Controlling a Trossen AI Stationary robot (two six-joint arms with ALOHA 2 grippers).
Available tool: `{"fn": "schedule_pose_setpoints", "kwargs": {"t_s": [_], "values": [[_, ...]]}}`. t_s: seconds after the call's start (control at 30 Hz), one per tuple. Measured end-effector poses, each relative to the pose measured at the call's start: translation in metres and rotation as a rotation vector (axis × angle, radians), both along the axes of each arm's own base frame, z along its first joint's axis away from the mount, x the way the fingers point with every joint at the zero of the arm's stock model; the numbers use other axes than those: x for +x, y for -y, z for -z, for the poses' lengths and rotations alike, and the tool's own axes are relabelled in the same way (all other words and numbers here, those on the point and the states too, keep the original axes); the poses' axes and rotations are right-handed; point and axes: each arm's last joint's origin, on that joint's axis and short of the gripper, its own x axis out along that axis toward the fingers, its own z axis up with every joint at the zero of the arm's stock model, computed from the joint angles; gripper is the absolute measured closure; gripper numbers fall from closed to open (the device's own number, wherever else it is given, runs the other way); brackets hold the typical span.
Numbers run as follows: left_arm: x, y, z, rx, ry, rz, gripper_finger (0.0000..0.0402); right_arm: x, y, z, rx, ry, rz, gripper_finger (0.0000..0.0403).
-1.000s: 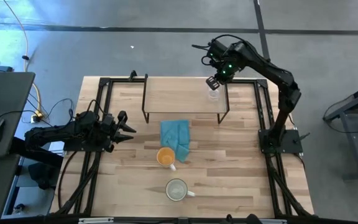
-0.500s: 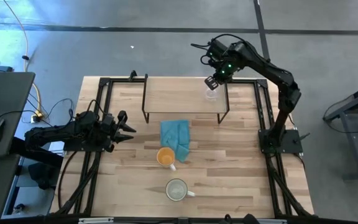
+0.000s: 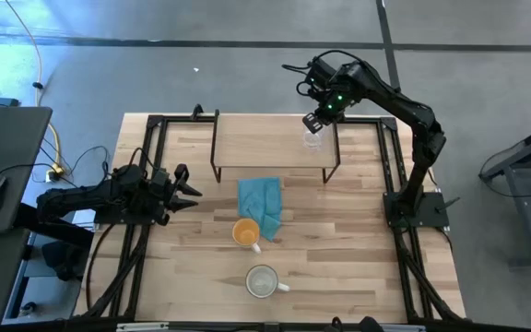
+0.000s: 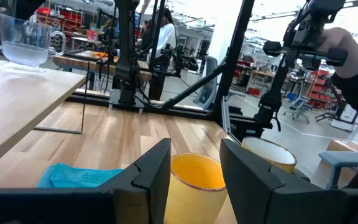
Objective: Stack small to large cups/mugs on shelf
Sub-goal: Put the transparent mug on the shelf
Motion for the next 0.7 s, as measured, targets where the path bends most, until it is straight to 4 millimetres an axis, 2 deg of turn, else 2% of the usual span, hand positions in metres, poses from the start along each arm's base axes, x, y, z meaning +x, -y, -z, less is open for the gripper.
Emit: {"fn": "schedule_pose_setpoints", "kwargs": {"t_s": [0.7], "values": [[0.0000, 0.0000, 0.0000, 0.000, 0.000, 0.001, 0.0273, -0.0006, -0.0005, 0.0002, 0.009, -0.004, 0.007, 0.0403]]}}
